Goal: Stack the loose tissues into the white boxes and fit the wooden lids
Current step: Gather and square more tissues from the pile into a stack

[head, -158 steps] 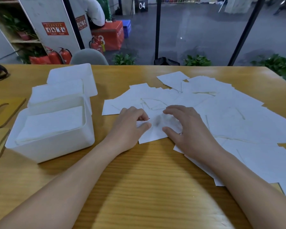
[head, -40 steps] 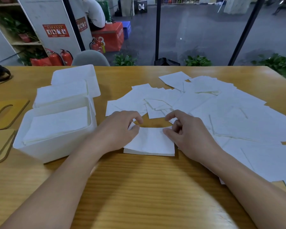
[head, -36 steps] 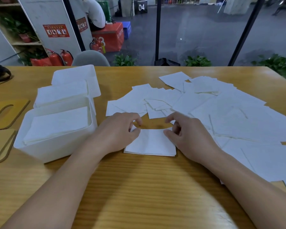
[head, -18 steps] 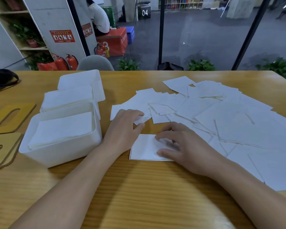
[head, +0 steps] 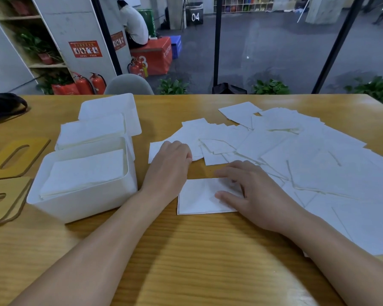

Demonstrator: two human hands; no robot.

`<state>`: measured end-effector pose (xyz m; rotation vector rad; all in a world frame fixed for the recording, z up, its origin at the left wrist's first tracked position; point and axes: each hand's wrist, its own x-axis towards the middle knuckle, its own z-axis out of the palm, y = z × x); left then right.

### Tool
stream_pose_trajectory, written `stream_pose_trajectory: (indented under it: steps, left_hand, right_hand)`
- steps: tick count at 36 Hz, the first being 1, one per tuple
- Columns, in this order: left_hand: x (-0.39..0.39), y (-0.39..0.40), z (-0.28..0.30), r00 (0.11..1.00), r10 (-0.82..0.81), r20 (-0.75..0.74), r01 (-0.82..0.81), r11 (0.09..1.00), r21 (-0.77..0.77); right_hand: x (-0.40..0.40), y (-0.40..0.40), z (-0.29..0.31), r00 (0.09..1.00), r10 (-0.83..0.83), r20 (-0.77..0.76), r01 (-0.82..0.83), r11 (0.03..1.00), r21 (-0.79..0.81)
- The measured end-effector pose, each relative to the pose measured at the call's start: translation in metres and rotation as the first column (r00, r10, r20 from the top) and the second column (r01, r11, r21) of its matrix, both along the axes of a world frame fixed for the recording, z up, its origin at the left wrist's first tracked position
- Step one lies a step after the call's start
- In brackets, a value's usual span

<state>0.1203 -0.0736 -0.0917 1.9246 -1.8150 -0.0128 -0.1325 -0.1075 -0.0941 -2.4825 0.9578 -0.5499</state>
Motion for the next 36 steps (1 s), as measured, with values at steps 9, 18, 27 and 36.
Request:
stream_pose_trajectory:
  steps: [9, 18, 27, 36]
  left_hand:
    - [-0.019, 0.025, 0.014, 0.97, -0.068, -0.232, 0.047, 0.994, -0.094]
    - [-0.036, 0.034, 0.016, 0.937, -0.228, -0.265, 0.238, 0.971, 0.006]
    - [-0.023, 0.03, 0.012, 0.969, -0.167, -0.185, 0.169, 0.986, -0.004]
    - [-0.022, 0.028, 0.009, 0.93, -0.133, -0.344, 0.126, 0.991, -0.043]
  right_hand:
    - [0.002, -0.003, -0.001, 0.96, -0.052, 0.276, 0.03, 0.996, 0.084]
    - [0.004, -0.001, 0.003, 0.951, -0.101, 0.293, 0.062, 0.989, 0.138]
    - [-0.003, -0.01, 0.012, 0.853, -0.342, 0.393, 0.257, 0.933, 0.253]
    - [-0.018, -0.018, 0.027, 0.688, -0.312, 0.655, 0.047, 0.92, 0.389]
